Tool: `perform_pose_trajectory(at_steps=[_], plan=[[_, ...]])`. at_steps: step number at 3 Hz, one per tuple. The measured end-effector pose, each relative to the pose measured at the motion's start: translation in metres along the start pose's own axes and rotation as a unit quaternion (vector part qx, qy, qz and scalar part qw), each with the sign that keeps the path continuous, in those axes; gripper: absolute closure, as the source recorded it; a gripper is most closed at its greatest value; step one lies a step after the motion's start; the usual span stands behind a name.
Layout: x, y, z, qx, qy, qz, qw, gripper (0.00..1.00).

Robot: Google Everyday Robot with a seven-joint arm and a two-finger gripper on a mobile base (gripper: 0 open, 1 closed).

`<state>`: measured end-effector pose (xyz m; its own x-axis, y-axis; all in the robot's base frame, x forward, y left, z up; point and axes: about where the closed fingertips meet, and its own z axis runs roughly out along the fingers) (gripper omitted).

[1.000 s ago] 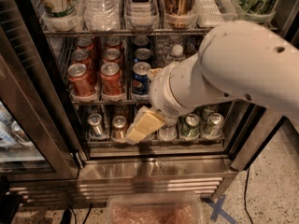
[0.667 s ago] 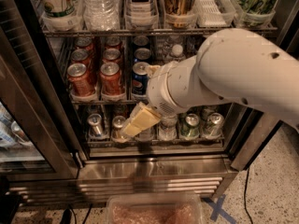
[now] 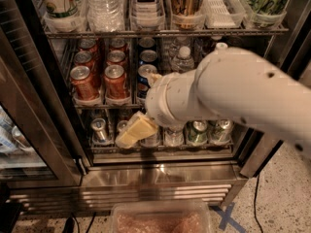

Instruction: Pick coke can from middle shelf of fridge

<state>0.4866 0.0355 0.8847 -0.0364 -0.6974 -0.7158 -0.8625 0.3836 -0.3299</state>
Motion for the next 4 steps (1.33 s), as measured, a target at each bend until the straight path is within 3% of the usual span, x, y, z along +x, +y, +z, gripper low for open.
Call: perform_pose_trajectory(at_steps=[1, 2, 4], plan=[[0.004, 0.019, 0.025, 0.026, -0.017, 0.054, 0.9980, 0.00], [0.005, 0.023, 0.036, 0.066, -0.035, 0.094, 0.9927, 0.02], [0.019, 0.020, 0.033, 0.131, -0.063, 0.146, 0.9786, 0.09]])
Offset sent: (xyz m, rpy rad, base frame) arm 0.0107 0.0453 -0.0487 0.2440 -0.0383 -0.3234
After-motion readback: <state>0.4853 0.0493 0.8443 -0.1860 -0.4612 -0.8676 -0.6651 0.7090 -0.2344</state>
